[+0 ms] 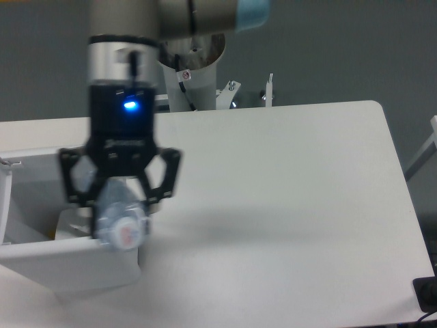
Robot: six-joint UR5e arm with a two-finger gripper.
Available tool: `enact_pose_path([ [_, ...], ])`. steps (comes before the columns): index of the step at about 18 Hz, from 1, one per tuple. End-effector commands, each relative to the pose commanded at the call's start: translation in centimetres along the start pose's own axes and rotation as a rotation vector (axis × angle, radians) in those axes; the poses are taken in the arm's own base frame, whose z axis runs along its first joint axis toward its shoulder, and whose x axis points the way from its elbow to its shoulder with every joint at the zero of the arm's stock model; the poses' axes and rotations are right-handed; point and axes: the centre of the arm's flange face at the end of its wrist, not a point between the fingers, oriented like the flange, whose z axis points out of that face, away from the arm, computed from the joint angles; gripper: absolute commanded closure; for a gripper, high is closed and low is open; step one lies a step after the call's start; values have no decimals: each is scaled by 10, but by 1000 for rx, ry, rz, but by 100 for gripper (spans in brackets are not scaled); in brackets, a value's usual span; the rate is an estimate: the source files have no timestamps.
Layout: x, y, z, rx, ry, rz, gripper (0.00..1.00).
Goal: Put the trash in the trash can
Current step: 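Carry the bottle over the white trash bin and lower it, then open the gripper to release the bottle and raise it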
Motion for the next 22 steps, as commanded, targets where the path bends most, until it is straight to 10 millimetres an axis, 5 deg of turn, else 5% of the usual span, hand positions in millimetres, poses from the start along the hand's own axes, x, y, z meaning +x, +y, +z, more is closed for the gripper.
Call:
enact_pose_path([
  [3, 2, 20, 12, -49, 34, -5, 33],
  [5, 3, 24, 12, -59, 53, 9, 5],
  [6, 3, 23, 11, -57, 55, 37, 0],
  [11, -1, 2, -16, -1, 34, 50, 0],
  [14, -62, -23, -44, 53, -99, 30, 0],
  [19, -143, -22, -50, -40, -191, 161, 0],
  [22, -171, -24, -65, -120, -220, 263, 0],
])
